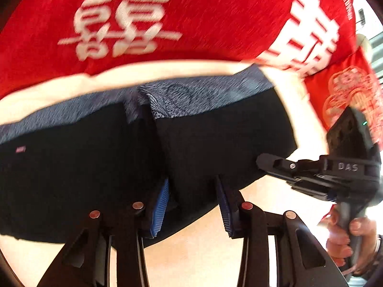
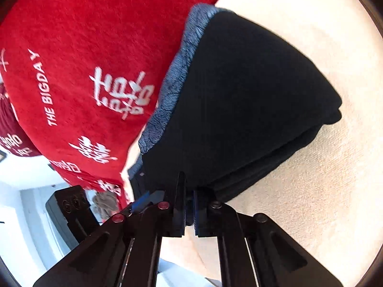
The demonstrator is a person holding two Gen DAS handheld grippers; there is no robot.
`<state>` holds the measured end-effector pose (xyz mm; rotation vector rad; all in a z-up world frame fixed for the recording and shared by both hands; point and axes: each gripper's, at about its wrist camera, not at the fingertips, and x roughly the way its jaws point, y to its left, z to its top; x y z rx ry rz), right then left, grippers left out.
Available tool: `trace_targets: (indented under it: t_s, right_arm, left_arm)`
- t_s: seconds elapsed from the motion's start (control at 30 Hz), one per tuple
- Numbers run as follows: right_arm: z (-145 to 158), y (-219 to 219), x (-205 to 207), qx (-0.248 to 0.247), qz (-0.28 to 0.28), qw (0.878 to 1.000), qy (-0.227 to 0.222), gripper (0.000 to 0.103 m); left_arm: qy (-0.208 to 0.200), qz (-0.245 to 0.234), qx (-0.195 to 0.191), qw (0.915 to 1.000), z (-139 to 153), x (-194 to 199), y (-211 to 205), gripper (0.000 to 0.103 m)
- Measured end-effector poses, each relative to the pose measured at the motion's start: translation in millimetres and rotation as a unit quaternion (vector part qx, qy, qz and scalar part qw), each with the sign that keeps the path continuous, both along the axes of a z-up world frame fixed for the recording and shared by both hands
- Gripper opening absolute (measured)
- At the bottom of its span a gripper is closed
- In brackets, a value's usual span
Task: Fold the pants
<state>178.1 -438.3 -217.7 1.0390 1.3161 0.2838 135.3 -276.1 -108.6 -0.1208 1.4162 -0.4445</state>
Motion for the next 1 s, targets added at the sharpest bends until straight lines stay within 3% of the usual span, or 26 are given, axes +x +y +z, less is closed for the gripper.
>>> trace_targets:
  t_s: [0.07,0.13,0.2,0.4,0.53,0.6,0.73,0.9,1.0]
  right_arm:
    - [-12.4,2.5,-2.3,-0.012,0.007,1.0,0.015,0.005]
    - [-26.2,7.2,-4.0,-0.029,0.017,0.999,0.02,0.005]
    - [-24.1,9.5,-2.7,-0.043,0.028,0.999,0.008,0.004]
    - [13.9,15.8,0.3,-0.1,0.117,0.988,-0.009,0.017]
    - [63.4,-13.5,12.8,-0.169,0.112,0.975,-0.091,0.017]
    - [72.4,-32.9,33.4,-0.198,0.091,0.971,-0.097,0.017]
    - [70.7,-53.3,83.3,-0.224,0.071,0.967,-0.097,0.017]
    - [43.4,-32.9,122.1,-0.268,0.133,0.95,-0.088,0.017]
    - [16.9,-28.2,117.4,-0.253,0.157,0.953,-0.06,0.017]
  left_arm:
    - [0.006,0.012,0.017,0.9998,-16.0,-2.5,4.4,0.041]
    - [0.002,0.033,0.03,0.999,-25.7,-4.1,10.0,0.048]
    - [-0.005,0.061,0.036,0.9975,-25.5,-5.9,15.7,0.068]
    - [-0.034,0.068,0.052,0.9957,3.8,-7.5,24.2,0.069]
    - [-0.066,0.06,0.053,0.9946,28.7,13.4,16.3,0.069]
    - [-0.074,0.056,0.049,0.9945,32.0,29.4,2.1,0.069]
    - [-0.081,0.055,0.046,0.9941,19.9,62.0,-36.8,0.069]
    - [-0.063,0.063,0.096,0.9914,-18.7,75.8,-50.2,0.069]
    - [-0.044,0.071,0.112,0.9903,-39.3,65.7,-41.2,0.069]
